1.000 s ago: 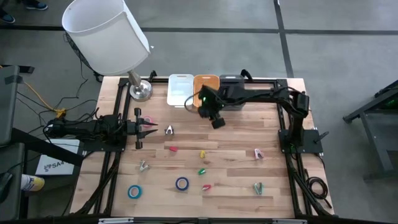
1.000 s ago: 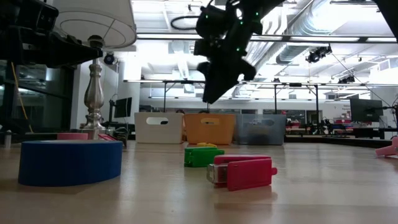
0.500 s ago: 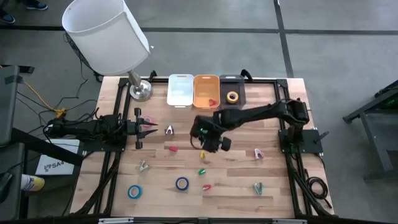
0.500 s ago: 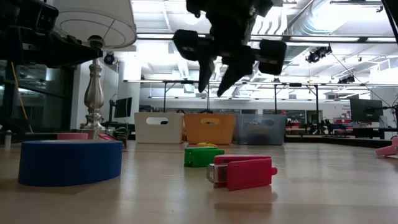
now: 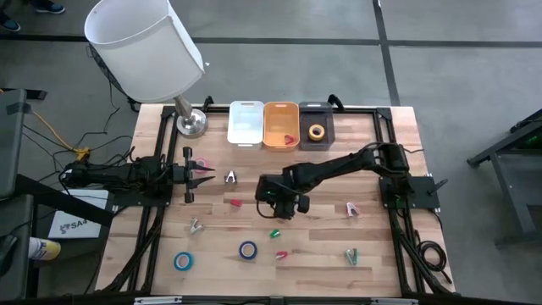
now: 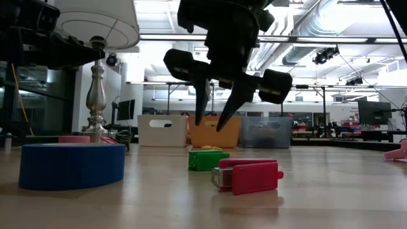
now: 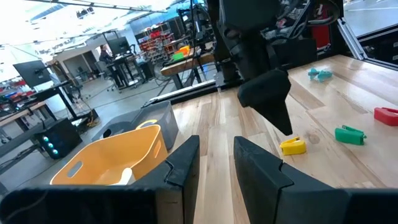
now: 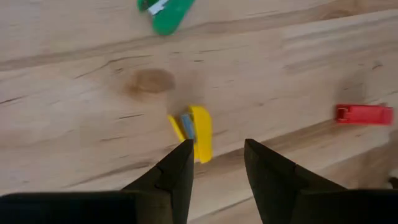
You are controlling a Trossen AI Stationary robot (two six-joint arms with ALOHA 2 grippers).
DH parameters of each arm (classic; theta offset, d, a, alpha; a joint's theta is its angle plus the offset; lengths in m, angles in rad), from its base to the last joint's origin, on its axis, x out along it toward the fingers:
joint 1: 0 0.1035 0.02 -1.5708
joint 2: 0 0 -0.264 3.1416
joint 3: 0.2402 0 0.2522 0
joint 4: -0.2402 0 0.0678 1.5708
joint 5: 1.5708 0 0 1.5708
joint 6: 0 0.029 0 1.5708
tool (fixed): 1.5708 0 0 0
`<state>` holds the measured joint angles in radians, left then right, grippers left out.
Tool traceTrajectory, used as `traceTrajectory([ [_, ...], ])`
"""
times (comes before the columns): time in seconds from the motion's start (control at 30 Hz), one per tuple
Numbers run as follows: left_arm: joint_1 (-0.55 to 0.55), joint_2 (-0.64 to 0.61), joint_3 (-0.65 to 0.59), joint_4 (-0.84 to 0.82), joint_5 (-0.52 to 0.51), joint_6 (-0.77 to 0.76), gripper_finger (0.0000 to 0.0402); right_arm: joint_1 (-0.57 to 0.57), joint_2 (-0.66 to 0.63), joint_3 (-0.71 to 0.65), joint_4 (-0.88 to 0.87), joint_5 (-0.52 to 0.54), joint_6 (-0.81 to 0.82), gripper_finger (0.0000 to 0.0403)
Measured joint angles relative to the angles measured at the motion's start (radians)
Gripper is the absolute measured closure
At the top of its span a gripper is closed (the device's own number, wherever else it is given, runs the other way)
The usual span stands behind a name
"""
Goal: Pick and place Stapler, Stapler remover, tape
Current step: Put the yellow stapler into the yellow bin
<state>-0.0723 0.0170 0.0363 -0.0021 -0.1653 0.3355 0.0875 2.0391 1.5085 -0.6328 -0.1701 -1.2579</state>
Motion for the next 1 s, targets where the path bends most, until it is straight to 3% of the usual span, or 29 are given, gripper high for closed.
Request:
traceTrajectory([
  [0.2,0.0,0.0,0.0,0.0,0.0,0.0,0.0305,0.0,0.008,-0.005,0.021,-0.002,0.002,0.0252],
  [0.6,0.0,0.0,0.0,0.0,0.0,0.0,0.0305,0.0,0.011,-0.136,0.159,0.083,-0.058,0.0154],
  [1.0,0.0,0.0,0.0,0.0,0.0,0.0,0.0305,0.007,0.014,-0.138,0.152,0.042,-0.071,0.0187],
])
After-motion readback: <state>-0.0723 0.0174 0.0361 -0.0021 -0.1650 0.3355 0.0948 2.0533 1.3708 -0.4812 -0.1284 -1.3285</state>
